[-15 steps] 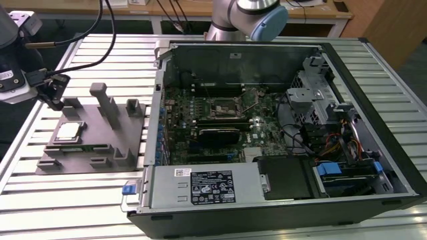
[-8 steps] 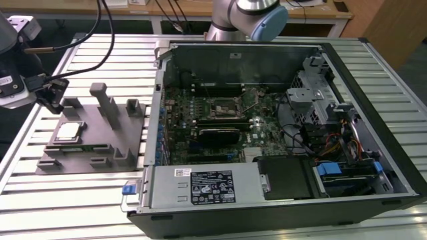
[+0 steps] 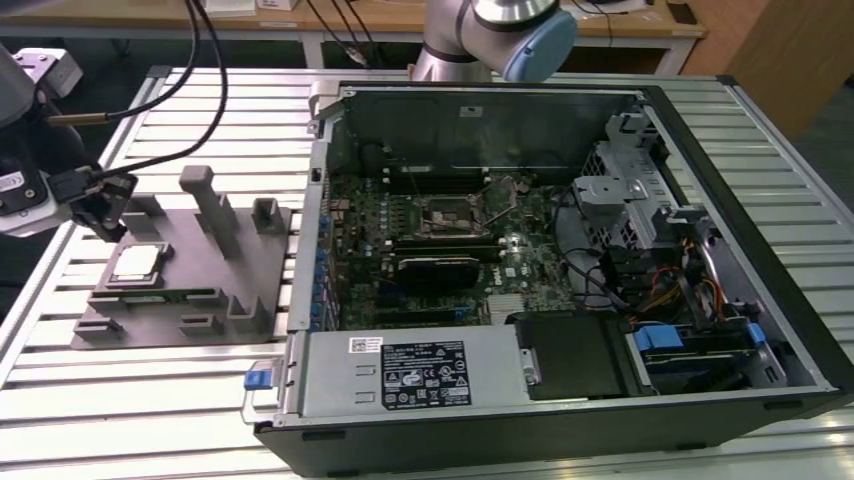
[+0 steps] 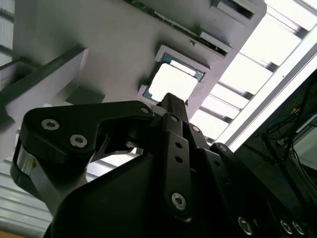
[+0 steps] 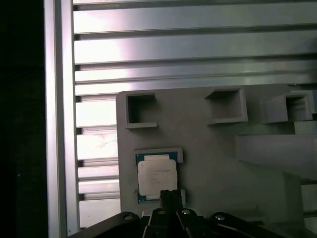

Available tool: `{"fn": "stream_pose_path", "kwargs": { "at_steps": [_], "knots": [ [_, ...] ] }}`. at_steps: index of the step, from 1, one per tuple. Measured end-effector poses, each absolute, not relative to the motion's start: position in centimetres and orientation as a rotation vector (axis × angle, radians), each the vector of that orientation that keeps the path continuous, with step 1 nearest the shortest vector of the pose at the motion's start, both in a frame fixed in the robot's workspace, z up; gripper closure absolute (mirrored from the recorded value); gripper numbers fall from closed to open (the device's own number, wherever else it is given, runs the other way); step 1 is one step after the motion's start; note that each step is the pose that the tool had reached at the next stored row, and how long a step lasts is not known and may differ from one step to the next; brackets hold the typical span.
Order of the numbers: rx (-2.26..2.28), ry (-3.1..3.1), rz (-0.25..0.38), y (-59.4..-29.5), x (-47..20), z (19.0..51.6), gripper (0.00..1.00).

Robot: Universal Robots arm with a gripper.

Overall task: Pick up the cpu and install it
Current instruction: 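Pick up the cpu and move it towards the insertion slot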

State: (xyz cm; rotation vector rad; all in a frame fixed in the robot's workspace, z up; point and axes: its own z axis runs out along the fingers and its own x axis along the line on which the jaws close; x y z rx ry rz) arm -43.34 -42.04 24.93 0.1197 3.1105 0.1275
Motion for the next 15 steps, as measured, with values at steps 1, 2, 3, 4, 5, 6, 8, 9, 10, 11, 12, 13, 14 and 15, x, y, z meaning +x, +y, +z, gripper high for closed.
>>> {"fn": "stream_pose_path", "kwargs": {
  "at_steps": [1,2,3,4,5,6,8,9,10,11,12,13,14,15],
  "knots": [
    [0.12,3.111,0.128,-42.1,-43.3,24.8,0.89],
    [0.12,3.111,0.128,-42.2,-43.3,24.6,0.89],
    [0.12,3.111,0.128,-42.3,-43.3,24.4,0.89],
    [0.12,3.111,0.128,-42.3,-43.3,24.2,0.89],
    [0.12,3.111,0.128,-42.3,-43.3,24.0,0.89],
    [0.12,3.111,0.128,-42.3,-43.3,23.9,0.89],
    [0.12,3.112,0.127,-42.3,-43.3,23.5,0.89],
    [0.12,3.112,0.127,-42.3,-43.3,23.3,0.89],
    [0.12,3.112,0.127,-42.3,-43.3,23.1,0.89],
    [0.12,3.112,0.128,-42.3,-43.3,22.9,0.89],
    [0.12,3.112,0.127,-42.3,-43.3,22.8,0.89],
    [0.12,3.112,0.127,-42.4,-43.3,22.6,0.89],
    [0.12,3.112,0.127,-42.4,-43.4,22.4,0.89],
    [0.12,3.112,0.128,-42.4,-43.4,22.2,0.89]
  ]
}}
